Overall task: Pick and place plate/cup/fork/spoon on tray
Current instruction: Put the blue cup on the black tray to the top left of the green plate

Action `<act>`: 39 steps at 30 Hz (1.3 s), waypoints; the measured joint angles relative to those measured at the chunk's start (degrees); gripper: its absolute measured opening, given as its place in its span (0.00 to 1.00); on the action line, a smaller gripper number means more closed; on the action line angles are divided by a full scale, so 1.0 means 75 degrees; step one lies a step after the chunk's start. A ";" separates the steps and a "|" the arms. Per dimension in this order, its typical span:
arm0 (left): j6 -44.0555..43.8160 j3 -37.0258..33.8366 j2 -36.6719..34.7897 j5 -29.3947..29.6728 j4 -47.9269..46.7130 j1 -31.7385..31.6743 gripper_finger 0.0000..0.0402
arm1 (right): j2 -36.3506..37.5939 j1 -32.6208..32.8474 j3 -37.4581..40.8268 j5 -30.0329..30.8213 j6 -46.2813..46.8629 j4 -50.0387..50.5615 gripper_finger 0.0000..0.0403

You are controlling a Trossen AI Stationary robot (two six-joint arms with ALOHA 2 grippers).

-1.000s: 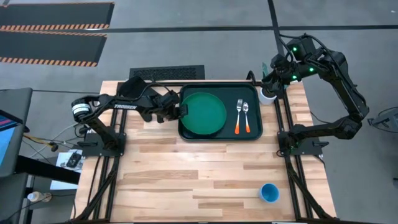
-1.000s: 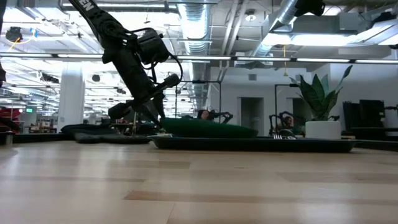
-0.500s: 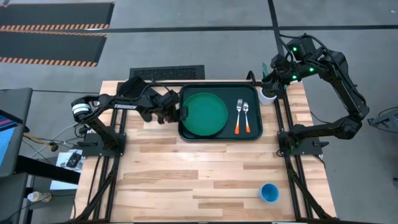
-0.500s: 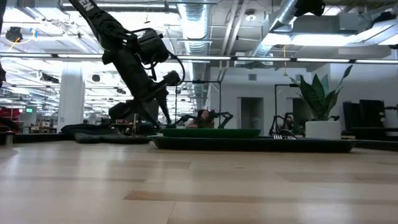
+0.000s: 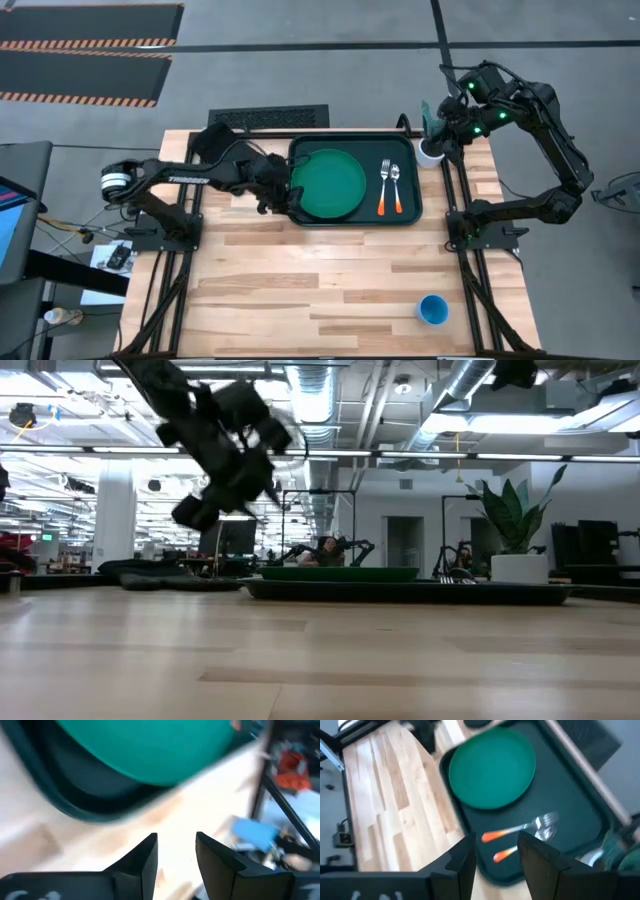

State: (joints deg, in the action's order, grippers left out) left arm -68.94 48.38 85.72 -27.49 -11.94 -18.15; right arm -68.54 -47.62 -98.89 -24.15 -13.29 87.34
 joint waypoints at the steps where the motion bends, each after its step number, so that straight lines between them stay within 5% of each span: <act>1: -0.0080 0.0000 -0.0165 0.0002 0.0064 0.0147 0.29 | 0.0001 0.0000 0.0000 -0.0001 0.0113 0.0182 0.42; 6: -0.0316 0.0003 -0.0904 0.0611 0.0793 0.0847 0.29 | 0.0492 0.0349 0.0593 -0.0058 0.1177 0.0267 0.42; 13: -0.0186 0.0009 -0.1386 0.2518 0.1492 0.1322 0.29 | 0.2277 0.1887 0.3082 -0.0479 0.3444 -0.0088 0.42; 24: 0.0408 0.0006 -0.1391 0.2958 0.1707 0.1099 0.29 | 0.4960 0.5322 0.6257 -0.0153 0.8609 -0.2190 0.41; 33: 0.0620 0.0006 -0.1385 0.2920 0.1698 0.0984 0.29 | 0.4556 0.8217 0.7073 0.0289 1.0242 -0.5592 0.41; 39: 0.0750 0.0003 -0.1382 0.2911 0.1695 0.1045 0.29 | 0.3681 1.0207 0.7073 0.1119 1.1034 -0.5659 0.41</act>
State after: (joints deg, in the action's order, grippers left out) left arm -63.31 48.40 75.35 -5.65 0.78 -10.31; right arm -40.93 28.93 -45.84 -15.76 69.47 44.90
